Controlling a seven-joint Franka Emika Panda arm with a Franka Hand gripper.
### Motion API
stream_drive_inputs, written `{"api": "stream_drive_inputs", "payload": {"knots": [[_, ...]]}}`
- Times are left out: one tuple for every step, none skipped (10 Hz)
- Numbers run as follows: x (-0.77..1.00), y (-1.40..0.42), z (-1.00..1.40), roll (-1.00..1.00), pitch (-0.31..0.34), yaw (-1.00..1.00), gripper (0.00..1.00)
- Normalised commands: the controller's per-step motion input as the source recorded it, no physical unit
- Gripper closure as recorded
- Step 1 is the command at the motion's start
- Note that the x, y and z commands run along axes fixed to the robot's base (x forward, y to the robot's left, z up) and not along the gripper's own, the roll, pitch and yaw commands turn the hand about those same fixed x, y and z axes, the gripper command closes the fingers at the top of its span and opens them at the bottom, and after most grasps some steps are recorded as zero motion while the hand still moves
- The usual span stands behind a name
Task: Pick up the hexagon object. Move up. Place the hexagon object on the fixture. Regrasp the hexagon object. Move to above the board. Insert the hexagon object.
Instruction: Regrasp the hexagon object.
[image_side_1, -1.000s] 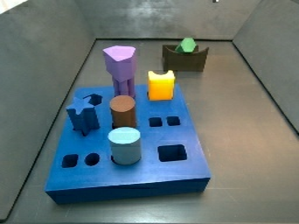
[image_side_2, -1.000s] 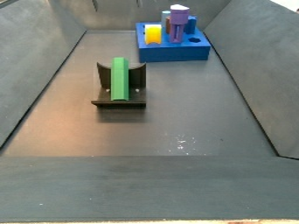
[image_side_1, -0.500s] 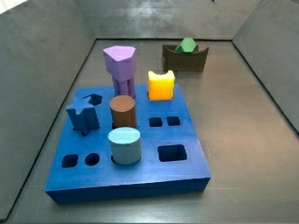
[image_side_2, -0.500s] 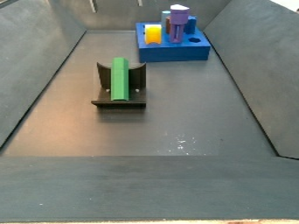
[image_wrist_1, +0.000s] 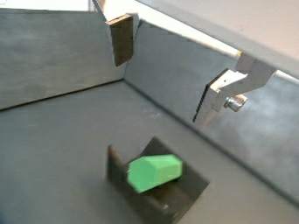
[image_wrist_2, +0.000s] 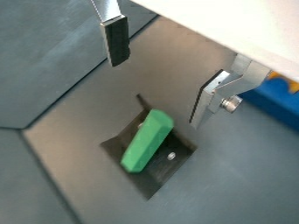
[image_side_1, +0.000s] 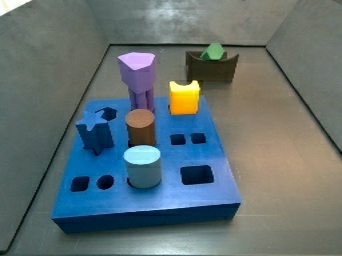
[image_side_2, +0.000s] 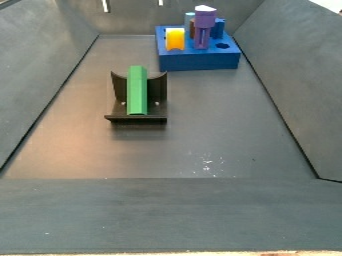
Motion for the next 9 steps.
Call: {"api": "stream_drive_inputs", "payload": {"knots": [[0.02, -0.02, -0.01, 1.0, -0.003, 0.03, 0.0], [0.03, -0.03, -0.01, 1.0, 0.006, 0.03, 0.0], [0.04, -0.03, -0.01, 1.0, 0.015, 0.04, 0.0], [0.06, -0.03, -0.01, 1.0, 0.036, 0.04, 0.0], [0.07, -0.03, -0.01, 1.0, 0.062, 0.05, 0.0], [0.09, -0.03, -0.01, 1.0, 0.107, 0.07, 0.0], [0.09, -0.04, -0.02, 0.82, 0.126, 0.08, 0.0], [0.09, -0.04, -0.01, 0.56, 0.128, 0.1, 0.0], [0.09, -0.04, -0.02, 0.44, 0.125, 0.11, 0.0]]}}
